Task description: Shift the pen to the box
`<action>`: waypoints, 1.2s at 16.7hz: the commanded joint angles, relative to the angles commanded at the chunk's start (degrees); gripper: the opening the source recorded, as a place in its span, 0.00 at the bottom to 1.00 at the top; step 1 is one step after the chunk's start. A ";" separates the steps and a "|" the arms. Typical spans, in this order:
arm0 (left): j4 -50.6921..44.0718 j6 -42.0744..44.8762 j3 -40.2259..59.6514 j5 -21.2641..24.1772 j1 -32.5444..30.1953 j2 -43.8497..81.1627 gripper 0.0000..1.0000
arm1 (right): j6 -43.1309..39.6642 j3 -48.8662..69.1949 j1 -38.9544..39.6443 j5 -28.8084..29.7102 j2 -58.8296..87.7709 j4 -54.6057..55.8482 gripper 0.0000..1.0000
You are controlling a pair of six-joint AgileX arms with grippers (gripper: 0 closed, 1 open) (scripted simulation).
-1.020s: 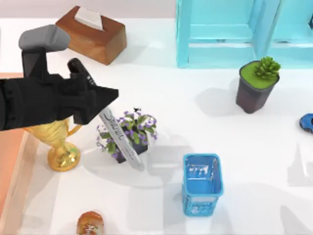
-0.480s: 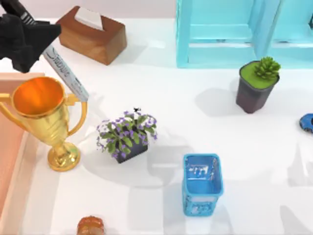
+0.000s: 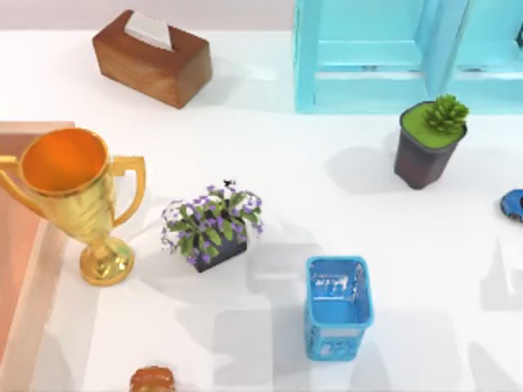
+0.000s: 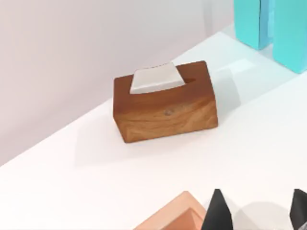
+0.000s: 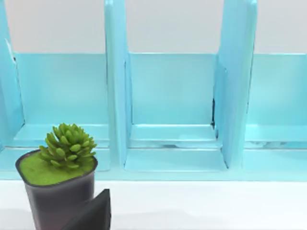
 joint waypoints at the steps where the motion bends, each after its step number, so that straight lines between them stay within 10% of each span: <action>1: -3.67 5.22 0.41 1.58 2.73 1.94 0.00 | 0.00 0.00 0.00 0.00 0.00 0.00 1.00; 8: -20.31 24.93 0.73 8.68 11.45 11.71 0.00 | 0.00 0.00 0.00 0.00 0.00 0.00 1.00; 20: -9.90 20.48 -5.27 7.07 8.59 11.73 0.00 | 0.00 0.00 0.00 0.00 0.00 0.00 1.00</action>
